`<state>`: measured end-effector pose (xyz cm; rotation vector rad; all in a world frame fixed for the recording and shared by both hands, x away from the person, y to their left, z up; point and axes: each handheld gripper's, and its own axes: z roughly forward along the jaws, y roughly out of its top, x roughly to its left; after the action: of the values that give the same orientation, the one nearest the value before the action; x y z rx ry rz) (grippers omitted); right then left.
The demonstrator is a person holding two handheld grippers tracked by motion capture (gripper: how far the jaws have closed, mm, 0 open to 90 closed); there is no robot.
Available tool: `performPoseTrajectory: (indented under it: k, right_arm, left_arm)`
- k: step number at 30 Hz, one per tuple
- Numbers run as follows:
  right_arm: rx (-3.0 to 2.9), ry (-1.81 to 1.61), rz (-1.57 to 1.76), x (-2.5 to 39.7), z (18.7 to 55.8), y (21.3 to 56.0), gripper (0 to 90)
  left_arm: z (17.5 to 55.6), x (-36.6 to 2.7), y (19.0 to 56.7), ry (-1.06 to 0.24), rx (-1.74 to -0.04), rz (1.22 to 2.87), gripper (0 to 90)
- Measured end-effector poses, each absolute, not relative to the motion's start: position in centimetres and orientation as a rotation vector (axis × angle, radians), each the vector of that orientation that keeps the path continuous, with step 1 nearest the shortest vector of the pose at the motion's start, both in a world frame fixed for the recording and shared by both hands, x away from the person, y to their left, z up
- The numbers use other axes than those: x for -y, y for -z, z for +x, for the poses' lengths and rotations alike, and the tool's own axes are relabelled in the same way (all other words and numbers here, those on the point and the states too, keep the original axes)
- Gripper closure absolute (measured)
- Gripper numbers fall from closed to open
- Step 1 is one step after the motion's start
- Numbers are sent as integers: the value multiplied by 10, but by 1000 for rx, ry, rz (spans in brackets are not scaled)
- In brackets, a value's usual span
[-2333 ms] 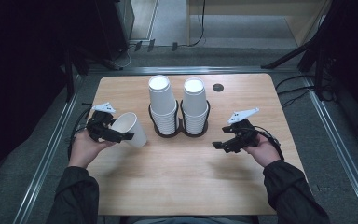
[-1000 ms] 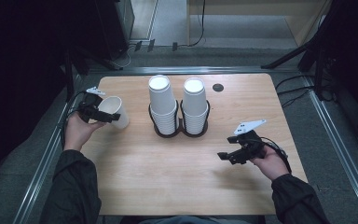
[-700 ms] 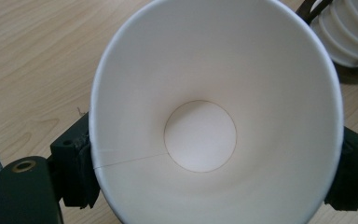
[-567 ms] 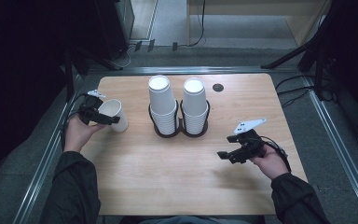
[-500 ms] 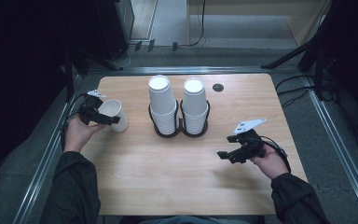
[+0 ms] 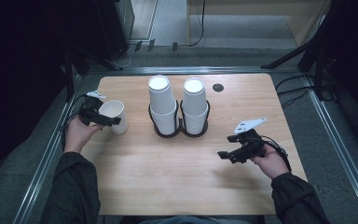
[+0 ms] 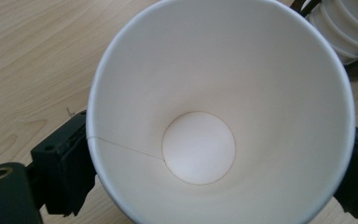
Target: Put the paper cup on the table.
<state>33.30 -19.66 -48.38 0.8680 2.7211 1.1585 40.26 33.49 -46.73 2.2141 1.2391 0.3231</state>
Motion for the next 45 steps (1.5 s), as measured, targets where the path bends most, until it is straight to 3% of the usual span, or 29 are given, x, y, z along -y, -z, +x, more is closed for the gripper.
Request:
performPoseTrajectory:
  k: [10,33,39,45]
  right_arm:
    - [-2723,-1156,860,197,333,484,217]
    - [-2714,-1154,860,197,334,483,217]
    - [-2719,-1150,854,197,334,483,217]
    - [-2728,-1157,837,194,336,482,217]
  left_arm:
    - [401,-337,462,-288,-1238,2189,0]
    - [392,-341,427,-271,-1257,2139,0]
    - [384,-340,410,-324,-1239,2124,0]
    - [372,-329,389,-270,-1130,2033,0]
